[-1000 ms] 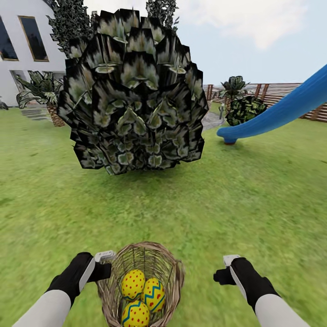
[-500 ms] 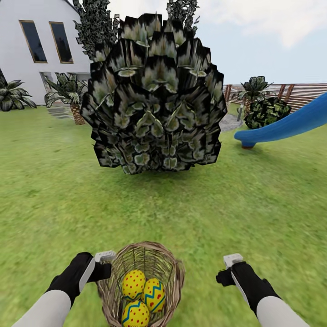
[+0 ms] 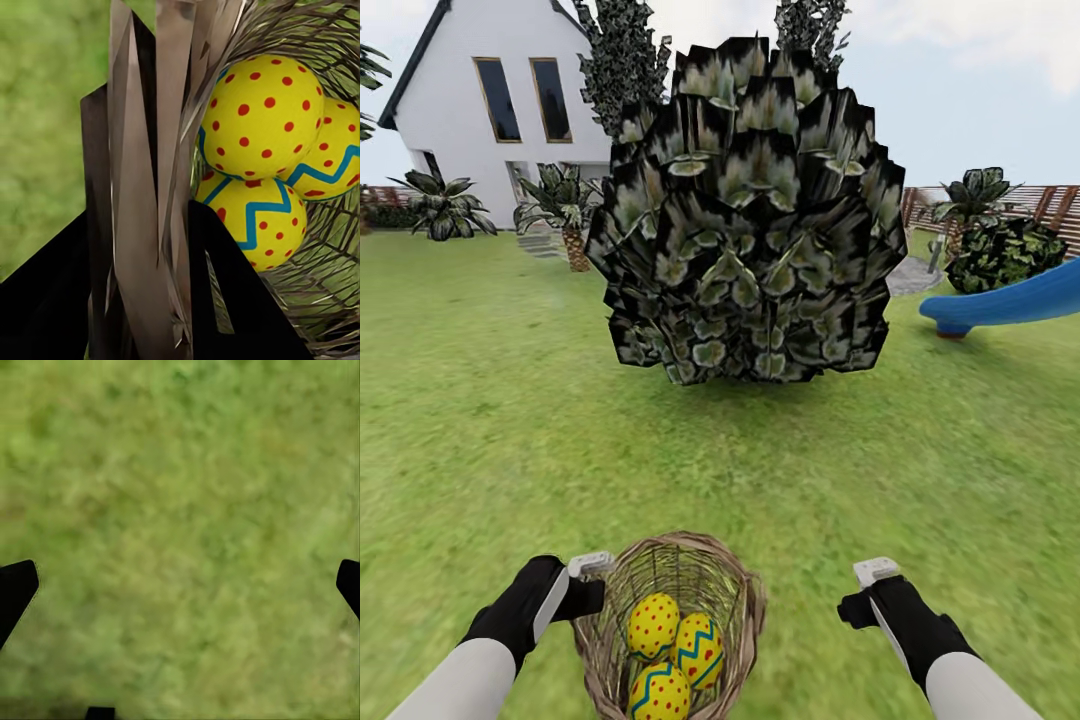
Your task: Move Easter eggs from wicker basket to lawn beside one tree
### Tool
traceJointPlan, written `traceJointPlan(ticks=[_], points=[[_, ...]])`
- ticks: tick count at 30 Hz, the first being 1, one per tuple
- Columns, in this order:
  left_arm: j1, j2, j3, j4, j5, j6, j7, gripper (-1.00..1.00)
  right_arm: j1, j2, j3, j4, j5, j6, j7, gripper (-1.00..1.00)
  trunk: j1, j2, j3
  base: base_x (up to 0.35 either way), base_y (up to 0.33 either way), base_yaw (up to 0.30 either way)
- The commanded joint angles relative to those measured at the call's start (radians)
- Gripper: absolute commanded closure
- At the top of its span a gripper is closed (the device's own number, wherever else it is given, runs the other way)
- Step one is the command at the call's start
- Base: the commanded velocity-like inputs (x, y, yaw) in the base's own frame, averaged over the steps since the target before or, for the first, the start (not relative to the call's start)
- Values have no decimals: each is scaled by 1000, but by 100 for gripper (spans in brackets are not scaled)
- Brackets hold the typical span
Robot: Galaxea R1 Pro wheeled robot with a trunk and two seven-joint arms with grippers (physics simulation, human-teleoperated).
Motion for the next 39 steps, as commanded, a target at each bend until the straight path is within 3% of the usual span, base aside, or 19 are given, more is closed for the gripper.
traceJointPlan(ticks=[1,23,28,39], points=[[0,0,3,-1,14,5,-2,100,0,0,-6,-2,10,4,9,-100,-4,7,2,0,0,291],[-1,0,3,-2,14,5,-2,100,-1,-2,-8,10,10,3,7,-100,-88,161,71,0,0,291],[-1,0,3,-2,14,5,-2,100,-1,-15,-7,16,10,1,6,-100,-107,196,87,0,0,293],[-1,-2,3,-2,14,5,-2,100,-1,-7,-5,33,7,-3,6,-100,-150,273,121,0,0,294]])
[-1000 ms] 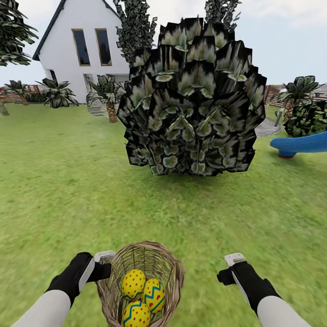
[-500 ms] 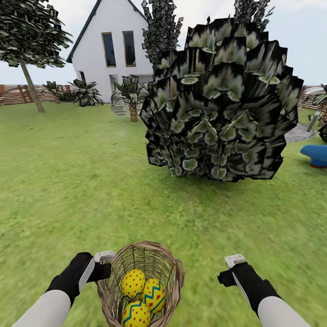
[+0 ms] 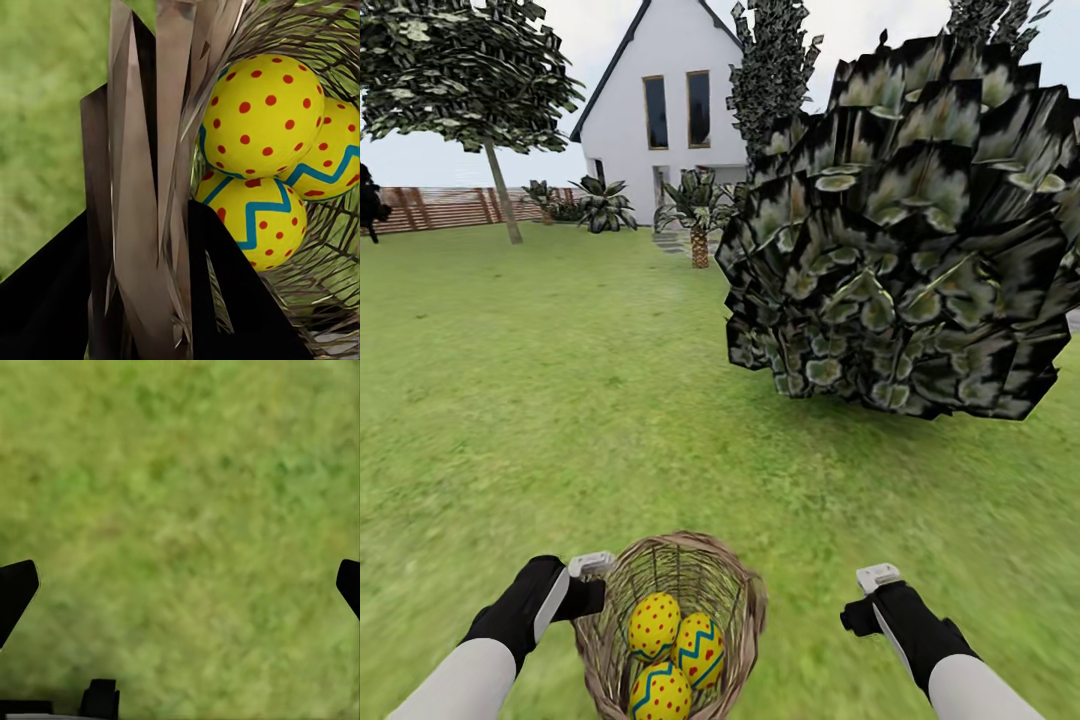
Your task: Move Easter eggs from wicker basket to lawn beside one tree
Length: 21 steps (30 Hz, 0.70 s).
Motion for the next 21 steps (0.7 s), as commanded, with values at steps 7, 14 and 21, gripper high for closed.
traceJointPlan(ticks=[7,14,21], points=[[-1,0,3,0,13,5,-2,100,0,1,-6,-1,9,2,9,-100,-27,49,21,0,0,294],[-1,0,3,0,13,5,-2,100,0,2,-6,-1,9,2,9,-100,-54,98,43,0,0,294],[-1,-2,3,0,13,5,-2,100,0,2,-6,-1,9,2,9,-100,-81,147,65,0,0,294]])
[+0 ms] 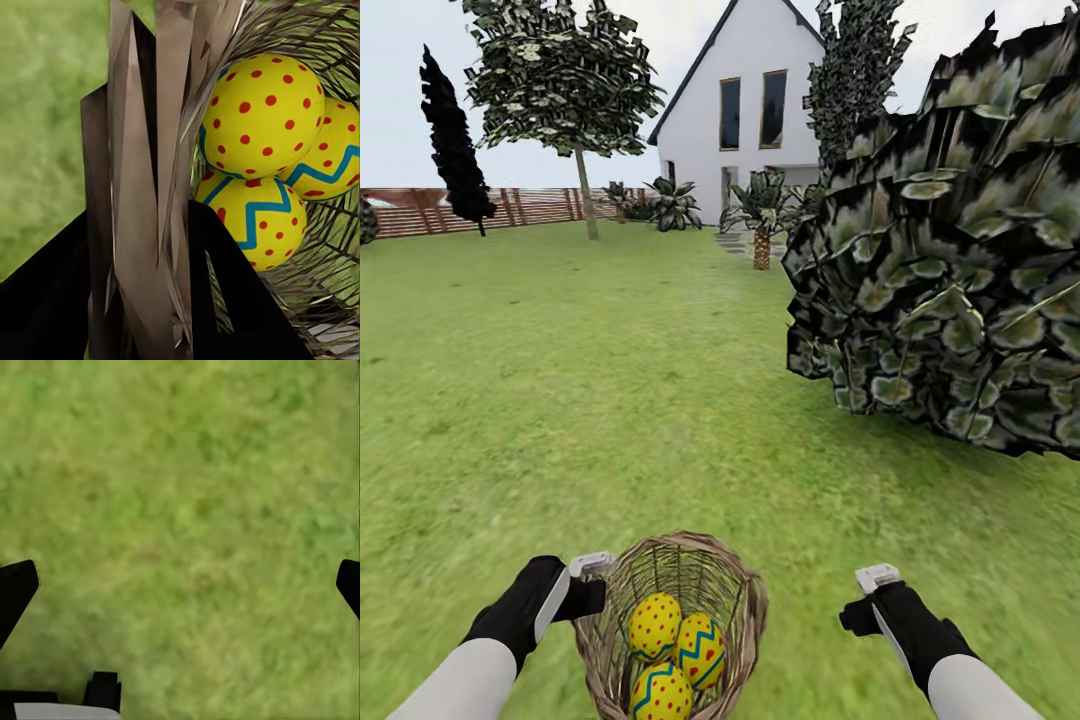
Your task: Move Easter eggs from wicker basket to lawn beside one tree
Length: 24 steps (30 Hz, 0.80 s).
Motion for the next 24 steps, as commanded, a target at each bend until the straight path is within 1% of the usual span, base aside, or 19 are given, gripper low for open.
traceJointPlan(ticks=[1,24], points=[[-1,0,3,0,12,5,-2,100,0,1,-6,-2,11,4,9,-100,-4,6,2,0,0,294],[-1,1,4,-1,12,5,-2,100,0,-1,-6,-2,11,4,9,-100,-92,167,74,0,0,294]])
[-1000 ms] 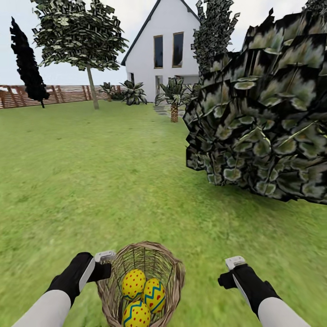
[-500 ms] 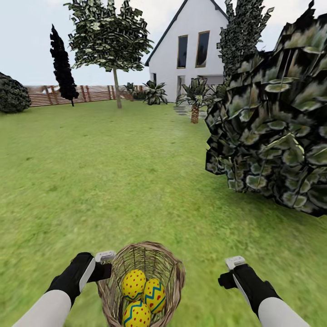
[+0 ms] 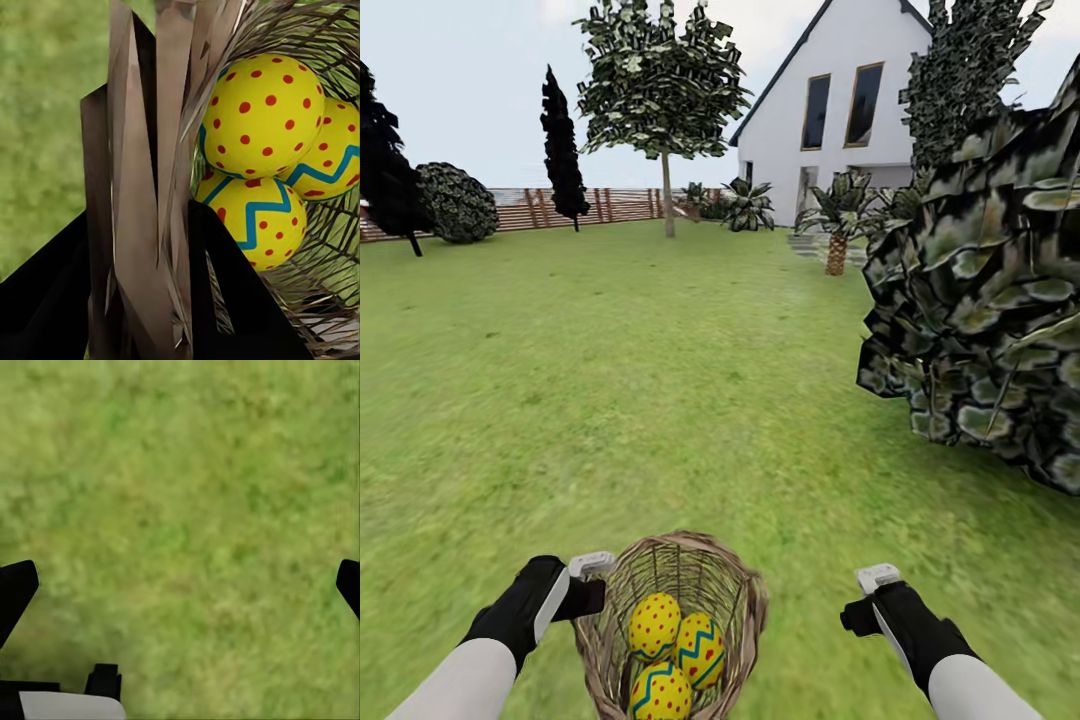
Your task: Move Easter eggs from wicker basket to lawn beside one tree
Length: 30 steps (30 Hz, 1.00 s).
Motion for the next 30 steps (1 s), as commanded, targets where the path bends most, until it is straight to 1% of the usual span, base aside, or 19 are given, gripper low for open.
traceJointPlan(ticks=[1,25,30], points=[[0,0,3,-1,12,5,-2,100,0,1,-6,-3,11,5,9,-100,-4,6,2,0,0,294],[-1,-1,3,-1,12,4,-2,100,0,0,-6,-3,11,5,9,-100,-96,174,77,0,0,292],[-1,0,3,-1,12,4,-2,100,0,-2,-6,3,11,3,13,-100,-96,174,77,0,0,31]])
